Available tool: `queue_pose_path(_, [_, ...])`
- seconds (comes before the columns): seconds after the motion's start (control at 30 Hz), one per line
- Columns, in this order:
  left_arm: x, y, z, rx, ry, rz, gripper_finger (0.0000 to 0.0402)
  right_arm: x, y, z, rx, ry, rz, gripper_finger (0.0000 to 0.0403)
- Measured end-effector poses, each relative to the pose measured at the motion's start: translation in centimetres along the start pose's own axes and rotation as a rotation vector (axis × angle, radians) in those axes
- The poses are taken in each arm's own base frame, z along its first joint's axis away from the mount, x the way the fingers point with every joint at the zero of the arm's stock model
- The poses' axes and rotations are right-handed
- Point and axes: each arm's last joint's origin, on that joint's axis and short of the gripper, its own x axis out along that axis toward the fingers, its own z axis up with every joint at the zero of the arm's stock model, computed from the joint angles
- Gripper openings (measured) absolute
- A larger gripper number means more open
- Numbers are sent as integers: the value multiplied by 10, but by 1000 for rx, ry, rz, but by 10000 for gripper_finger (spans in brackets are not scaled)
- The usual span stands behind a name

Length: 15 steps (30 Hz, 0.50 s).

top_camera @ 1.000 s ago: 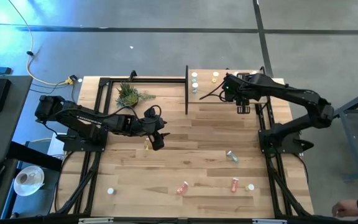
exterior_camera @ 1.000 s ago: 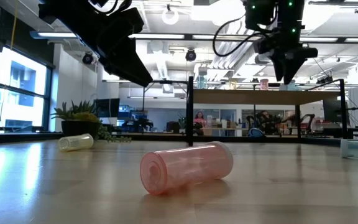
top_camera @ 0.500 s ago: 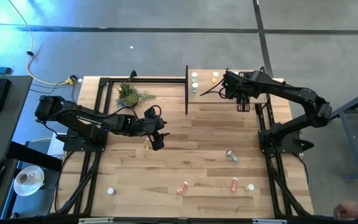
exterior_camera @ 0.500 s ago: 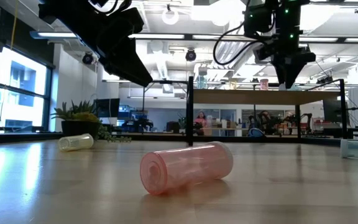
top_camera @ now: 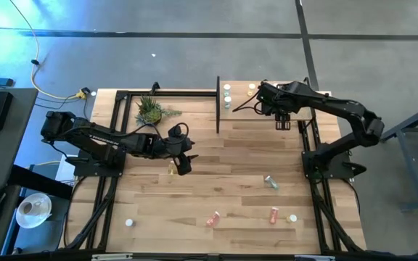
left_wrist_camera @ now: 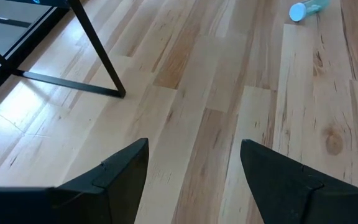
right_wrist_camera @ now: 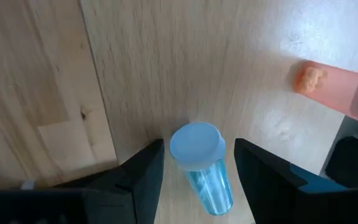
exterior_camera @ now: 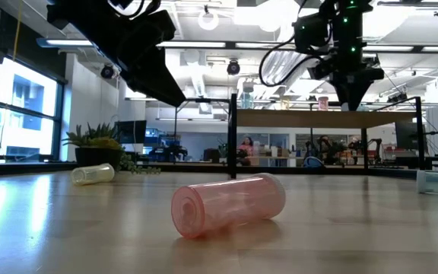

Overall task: Pick and place medicine bottles onto shelf by color
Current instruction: Put the blue pill bottle aligned with the other blue pill bottle on the shelf

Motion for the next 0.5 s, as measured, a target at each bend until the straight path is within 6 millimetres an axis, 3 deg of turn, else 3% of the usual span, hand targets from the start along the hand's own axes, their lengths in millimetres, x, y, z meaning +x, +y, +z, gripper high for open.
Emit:
queue_pose_path(0.2, [0,0,-1,4,11,4,243,0,0,0,2,0,2,182])
queue_pose_path(0.5, [0,1,-1,4,13,7,243,1,1,0,21,-1,16,124])
